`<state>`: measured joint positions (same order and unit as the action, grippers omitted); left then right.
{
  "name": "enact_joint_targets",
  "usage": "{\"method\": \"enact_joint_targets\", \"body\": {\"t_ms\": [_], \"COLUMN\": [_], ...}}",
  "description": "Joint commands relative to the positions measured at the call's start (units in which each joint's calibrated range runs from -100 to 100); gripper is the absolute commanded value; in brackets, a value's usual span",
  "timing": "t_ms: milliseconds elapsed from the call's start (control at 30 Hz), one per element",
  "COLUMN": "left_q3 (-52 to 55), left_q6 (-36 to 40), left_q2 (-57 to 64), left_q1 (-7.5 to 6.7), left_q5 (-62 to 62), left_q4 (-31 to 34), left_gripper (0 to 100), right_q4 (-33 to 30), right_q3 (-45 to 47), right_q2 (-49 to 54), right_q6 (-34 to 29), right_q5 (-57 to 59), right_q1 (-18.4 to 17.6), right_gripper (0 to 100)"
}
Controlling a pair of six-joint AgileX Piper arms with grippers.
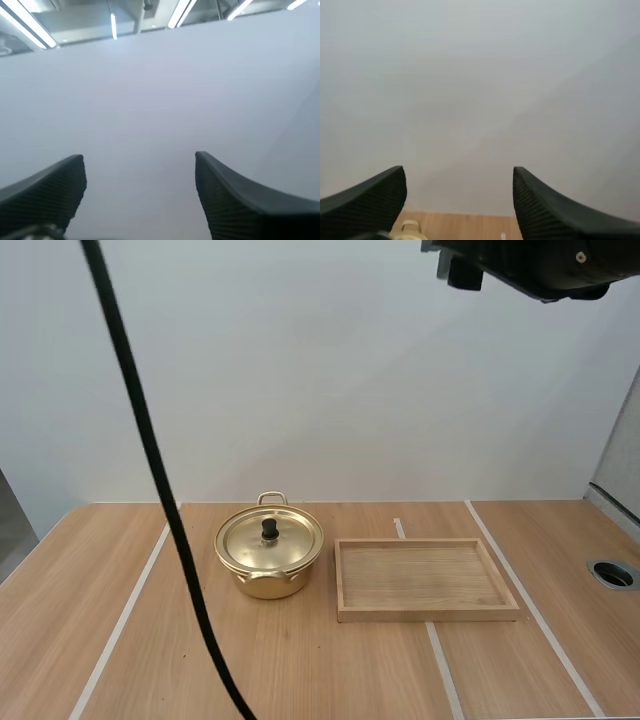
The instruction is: Open the pot, put the pineapple inside, and close it
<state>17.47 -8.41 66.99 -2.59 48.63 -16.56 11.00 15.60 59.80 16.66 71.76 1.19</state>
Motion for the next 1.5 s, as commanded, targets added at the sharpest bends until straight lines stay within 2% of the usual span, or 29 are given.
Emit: {"method": "enact_joint_targets", "body": {"t_ms": [0, 133, 167, 300, 400, 500, 700, 833, 967, 1033, 1200, 1267, 1300, 1400, 1467], "left_q3": [10.52, 21.26, 24.08, 28.49, 29.89, 32.92, 48.88, 60.01, 72.76, 76.16, 79.89, 81.11, 81.82, 82.53, 82.53], "left_q6": [0.31, 0.31, 0.31, 2.07, 5.73, 7.77, 8.83, 11.46, 15.68, 17.67, 20.31, 21.07, 21.45, 23.77, 24.80], "left_q2": [9.90, 21.18, 24.57, 31.56, 33.01, 33.01, 33.01, 33.01, 33.01, 33.01, 33.01, 33.01, 33.01, 33.01, 33.01], "left_q1": [0.07, 0.07, 0.07, 0.07, -0.22, -0.31, -0.31, -0.39, -0.38, -0.38, -0.03, 0.39, 0.57, 1.09, 1.53], "left_q5": [-5.65, -10.43, -10.43, -9.81, -8.88, -2.24, -2.89, -10.74, -23.48, -26.36, -26.71, -26.71, -26.71, -26.53, -21.54], "left_q4": [2.98, 7.13, 7.87, 7.96, 7.46, 8.25, 12.06, 13.20, 19.80, 20.21, 20.21, 20.21, 20.21, 20.21, 20.21], "left_gripper": [100, 100, 100, 100, 100, 100, 100, 100, 100, 100, 100, 100, 100, 100, 100], "right_q4": [-3.99, -9.95, -11.00, -12.22, -12.22, -11.86, -14.65, -14.53, -11.00, -9.91, -6.42, -6.17, -6.17, -6.17, -6.17], "right_q3": [5.37, 16.89, 23.42, 37.88, 46.79, 54.55, 68.53, 73.49, 76.15, 78.31, 84.19, 84.40, 84.40, 84.40, 84.40], "right_q2": [2.55, 7.32, 10.57, 19.58, 23.91, 26.37, 35.75, 40.20, 40.20, 40.20, 40.20, 40.20, 40.20, 40.20, 40.20], "right_q6": [-1.82, -1.82, -1.82, -1.73, -1.82, -1.82, 0.00, 1.83, 1.72, 1.72, 1.72, 1.72, 1.64, 1.74, 1.74], "right_q5": [-15.09, -29.23, -35.74, -47.42, -47.36, -47.18, -47.33, -47.50, -45.14, -45.34, -46.65, -46.48, -40.47, -40.96, -40.96], "right_q1": [0.28, 0.28, 0.28, 0.28, 0.28, 0.28, 0.28, 0.28, 0.28, 0.28, -0.11, -0.11, -0.11, -0.11, -0.11], "right_gripper": [100, 100, 100, 100, 100, 100, 100, 100, 100, 100, 100, 100, 100, 100, 100]}}
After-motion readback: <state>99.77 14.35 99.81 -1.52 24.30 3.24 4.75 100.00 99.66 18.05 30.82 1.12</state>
